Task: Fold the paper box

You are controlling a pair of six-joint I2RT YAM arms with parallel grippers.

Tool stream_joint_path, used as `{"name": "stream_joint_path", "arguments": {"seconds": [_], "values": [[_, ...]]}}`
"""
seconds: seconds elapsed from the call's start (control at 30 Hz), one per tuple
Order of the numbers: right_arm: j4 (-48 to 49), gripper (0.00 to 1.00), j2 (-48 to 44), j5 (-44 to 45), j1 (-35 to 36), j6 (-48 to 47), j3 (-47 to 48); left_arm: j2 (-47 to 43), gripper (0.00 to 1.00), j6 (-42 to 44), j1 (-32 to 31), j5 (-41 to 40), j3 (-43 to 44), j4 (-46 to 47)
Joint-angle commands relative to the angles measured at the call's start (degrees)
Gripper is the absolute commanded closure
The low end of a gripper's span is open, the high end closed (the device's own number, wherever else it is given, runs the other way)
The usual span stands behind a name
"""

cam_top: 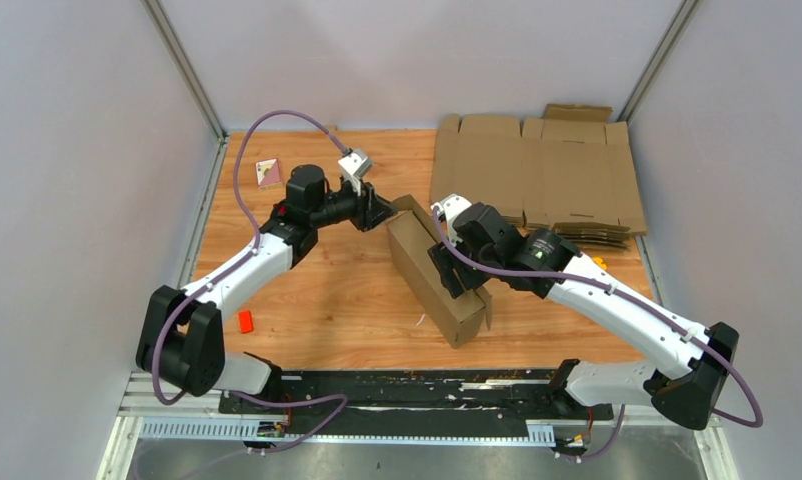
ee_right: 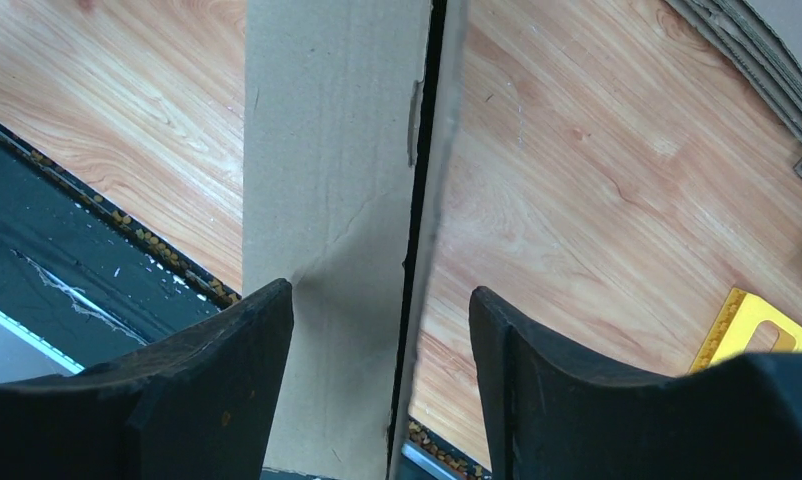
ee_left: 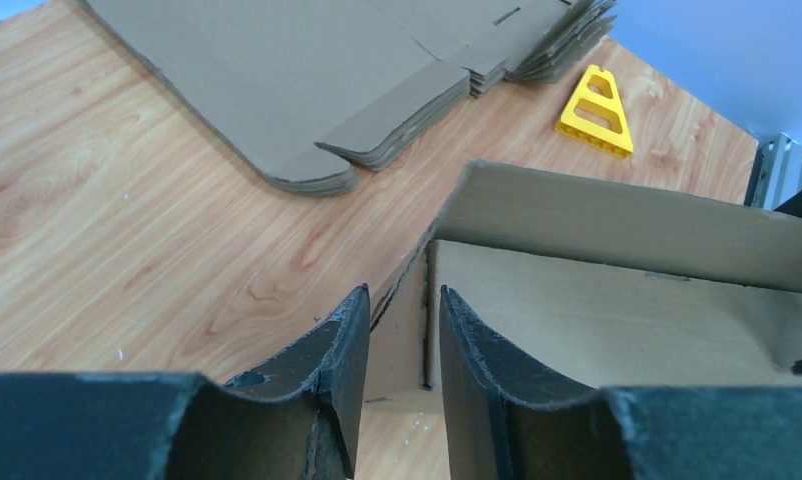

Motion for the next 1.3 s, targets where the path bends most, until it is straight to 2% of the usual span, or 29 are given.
{"name": "stream_joint_path", "arguments": {"seconds": [0.0, 0.17, 0.27, 0.33, 0.4, 0.47, 0.53, 0.77, 0.9, 0.93, 1.13, 1.27], "values": [[1.3, 0.36, 0.1, 0.9, -0.2, -0.4, 0.0, -4.4, 0.62, 2.4, -2.0, -2.7, 2.9, -2.5], [1.1, 0.37, 0.2, 0.9, -0.2, -0.5, 0.2, -5.9, 0.67, 2.5, -3.3, -5.3, 2.8, -3.8], [1.2, 0.34, -0.1, -0.6, -0.2, -0.6, 0.8, -6.0, 0.72, 3.2, -3.9, -7.1, 3.3, -5.5], [1.3, 0.29, -0.2, -2.1, -0.2, -0.6, 0.9, -5.9, 0.74, 3.6, -4.1, -8.0, 3.5, -6.4], [1.2, 0.2, -0.1, -3.2, -0.2, -0.6, 1.0, -6.0, 0.73, 3.8, -4.2, -8.5, 3.4, -6.5], [0.9, 0.11, 0.0, -4.4, -0.2, -0.8, 1.0, -5.9, 0.65, 3.8, -4.2, -9.3, 3.3, -6.5], [0.7, 0.08, 0.3, -5.8, -0.2, -1.1, 1.0, -5.8, 0.6, 3.6, -4.2, -9.8, 3.3, -6.3], [-0.4, 0.06, 1.8, -10.7, -0.2, -0.8, 1.5, -4.5, 0.58, 2.1, -4.3, -8.1, 3.8, -5.2], [-0.6, 0.04, 1.9, -12.3, -0.2, -0.8, 1.4, -4.4, 0.34, 3.1, -4.3, -9.2, 3.1, -4.5], [-0.9, 0.04, 2.0, -12.2, -0.2, -0.8, 1.4, -4.2, 0.31, 3.2, -4.3, -9.4, 2.7, -3.5], [-2.9, 0.15, 2.9, -10.6, -0.2, -0.8, 1.3, -0.2, 0.31, 3.2, -4.3, -6.7, 5.0, -3.1], [-2.8, 0.19, 2.8, -11.2, -0.2, -1.0, 1.1, 0.7, 0.26, 4.3, -4.3, -4.8, 4.9, -1.3]]}}
